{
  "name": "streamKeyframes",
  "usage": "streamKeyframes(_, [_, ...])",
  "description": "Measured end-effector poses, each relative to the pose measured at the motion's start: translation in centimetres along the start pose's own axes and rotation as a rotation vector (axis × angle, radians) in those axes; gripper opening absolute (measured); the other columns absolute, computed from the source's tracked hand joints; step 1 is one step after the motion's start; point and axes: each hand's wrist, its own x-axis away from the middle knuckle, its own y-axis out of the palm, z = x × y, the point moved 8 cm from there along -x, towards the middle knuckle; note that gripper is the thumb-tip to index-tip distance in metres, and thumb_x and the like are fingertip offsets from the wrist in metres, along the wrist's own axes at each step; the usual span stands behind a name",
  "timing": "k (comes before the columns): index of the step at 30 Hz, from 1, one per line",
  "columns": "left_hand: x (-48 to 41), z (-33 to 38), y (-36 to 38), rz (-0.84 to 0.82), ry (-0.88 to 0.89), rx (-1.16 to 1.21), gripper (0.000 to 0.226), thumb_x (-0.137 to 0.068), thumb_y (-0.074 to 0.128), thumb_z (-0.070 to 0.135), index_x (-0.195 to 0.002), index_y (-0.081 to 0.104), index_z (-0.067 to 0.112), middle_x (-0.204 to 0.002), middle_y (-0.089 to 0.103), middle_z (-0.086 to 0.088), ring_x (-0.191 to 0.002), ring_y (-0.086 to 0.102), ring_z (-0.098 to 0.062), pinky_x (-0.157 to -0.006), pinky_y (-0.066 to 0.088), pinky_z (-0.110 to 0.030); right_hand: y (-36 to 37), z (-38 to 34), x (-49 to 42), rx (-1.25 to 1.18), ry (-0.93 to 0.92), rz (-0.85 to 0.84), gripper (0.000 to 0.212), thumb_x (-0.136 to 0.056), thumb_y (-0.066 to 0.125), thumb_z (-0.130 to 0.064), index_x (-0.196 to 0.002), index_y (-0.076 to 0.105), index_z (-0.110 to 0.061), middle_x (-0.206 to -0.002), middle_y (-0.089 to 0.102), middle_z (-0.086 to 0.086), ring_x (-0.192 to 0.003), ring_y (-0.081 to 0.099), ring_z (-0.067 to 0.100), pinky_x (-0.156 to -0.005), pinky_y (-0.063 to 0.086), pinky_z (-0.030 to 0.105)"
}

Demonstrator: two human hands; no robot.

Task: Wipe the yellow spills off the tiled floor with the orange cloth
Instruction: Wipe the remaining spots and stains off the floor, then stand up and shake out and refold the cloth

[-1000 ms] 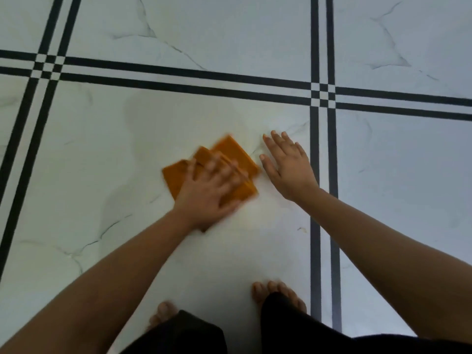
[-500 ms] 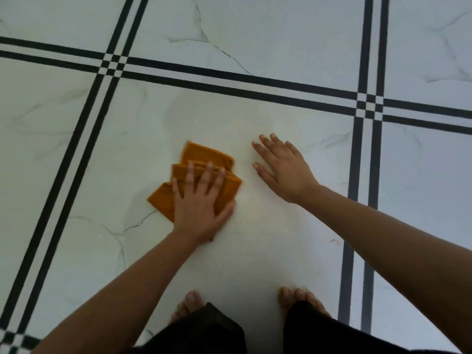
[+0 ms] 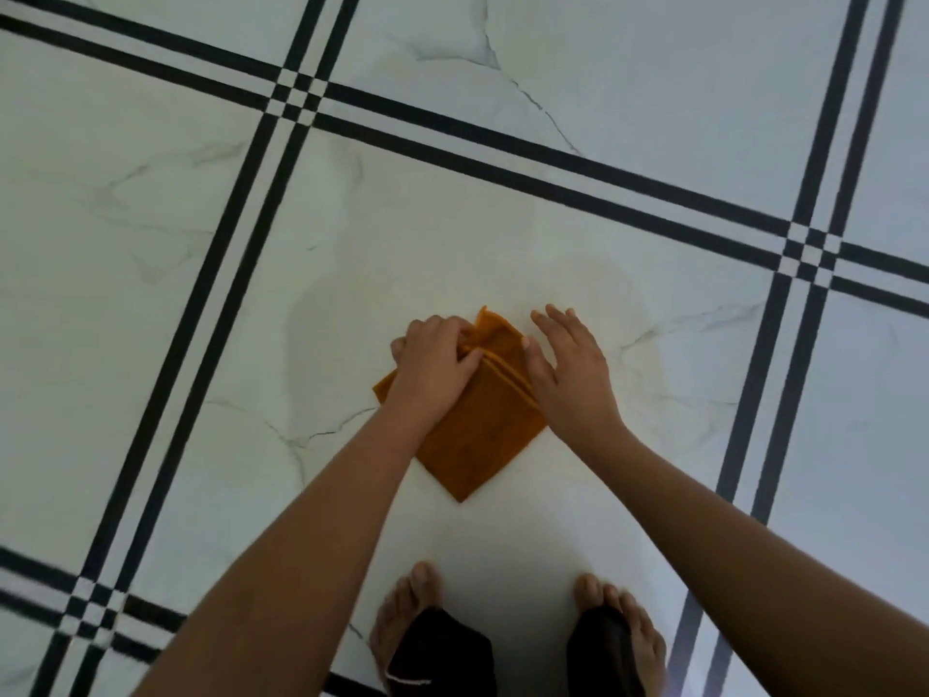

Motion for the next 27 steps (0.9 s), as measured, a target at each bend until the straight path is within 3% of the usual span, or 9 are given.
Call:
streamKeyframes(4, [1.4, 0.9, -1.8, -0.061, -0.077, 0.233, 0.024, -0.089, 0.058, 0.023, -0.110, 0.063, 0.013, -0.108, 0.058, -0.007, -0.104, 0.053, -0.022, -0.090, 0.038, -0.029, -2.4, -1.1, 0.4, -0.059, 0.127, -0.037, 0.040, -0.098, 0.041, -0.028, -0.135, 0.045, -0.012, -0.146, 0.040, 0.008, -0.139, 0.027, 0.021, -0.113, 0.018, 0.034])
streamKeyframes(7, [4.1, 2.5, -4.3, -0.117, -0.086, 0.297, 0.023, -0.090, 0.059, 0.022, -0.111, 0.064, 0.013, -0.104, 0.055, -0.003, -0.093, 0.049, -0.011, -0.078, 0.032, -0.017, -4.9, -3.2, 1.0, -0.117, 0.182, -0.089, 0.039, -0.097, 0.046, -0.026, -0.134, 0.047, -0.014, -0.142, 0.045, 0.006, -0.133, 0.037, 0.021, -0.110, 0.026, 0.032])
streamKeyframes(12, [9.9, 6.0, -11.0, -0.116, -0.049, 0.382, 0.022, -0.089, 0.060, 0.015, -0.109, 0.067, 0.010, -0.098, 0.052, -0.001, -0.089, 0.047, -0.009, -0.070, 0.031, -0.008, -8.8, -9.2, 3.8, -0.182, 0.110, -0.349, 0.038, -0.090, 0.053, -0.007, -0.126, 0.056, -0.021, -0.134, 0.054, 0.001, -0.126, 0.045, 0.018, -0.106, 0.033, 0.028])
streamKeyframes(15, [13.9, 9.4, -18.1, -0.061, -0.042, 0.451, 0.019, -0.086, 0.063, 0.013, -0.104, 0.068, 0.008, -0.093, 0.054, -0.001, -0.089, 0.053, -0.014, -0.073, 0.035, -0.003, -14.4, -14.8, 6.6, -0.191, 0.071, -0.403, 0.032, -0.089, 0.056, -0.007, -0.118, 0.063, -0.020, -0.124, 0.061, 0.001, -0.113, 0.053, 0.016, -0.096, 0.039, 0.024])
streamKeyframes(18, [17.6, 12.9, -26.9, 0.013, -0.056, 0.503, 0.017, -0.085, 0.065, 0.016, -0.101, 0.068, 0.010, -0.094, 0.058, -0.001, -0.088, 0.055, -0.014, -0.077, 0.043, -0.015, -21.6, -21.6, 8.9, -0.208, 0.037, -0.395, 0.019, -0.089, 0.059, -0.014, -0.106, 0.067, -0.014, -0.109, 0.065, 0.001, -0.101, 0.056, 0.015, -0.084, 0.038, 0.022])
streamKeyframes(24, [26.9, 21.3, -48.5, 0.183, -0.026, 0.562, 0.017, -0.086, 0.064, 0.016, -0.103, 0.064, 0.013, -0.098, 0.061, -0.003, -0.089, 0.058, -0.014, -0.073, 0.042, -0.011, -39.0, -39.4, 14.2, -0.214, -0.131, -0.342, 0.016, -0.088, 0.060, -0.026, -0.102, 0.065, -0.019, -0.109, 0.060, -0.006, -0.103, 0.052, 0.010, -0.094, 0.040, 0.028])
streamKeyframes(27, [29.7, 23.3, -54.7, 0.281, -0.019, 0.619, 0.019, -0.086, 0.064, 0.015, -0.105, 0.064, 0.013, -0.100, 0.065, -0.005, -0.087, 0.061, -0.015, -0.072, 0.046, -0.012, -43.4, -45.5, 15.5, -0.191, -0.234, -0.334, 0.016, -0.090, 0.057, -0.024, -0.102, 0.063, -0.016, -0.106, 0.058, -0.004, -0.102, 0.052, 0.013, -0.093, 0.039, 0.027])
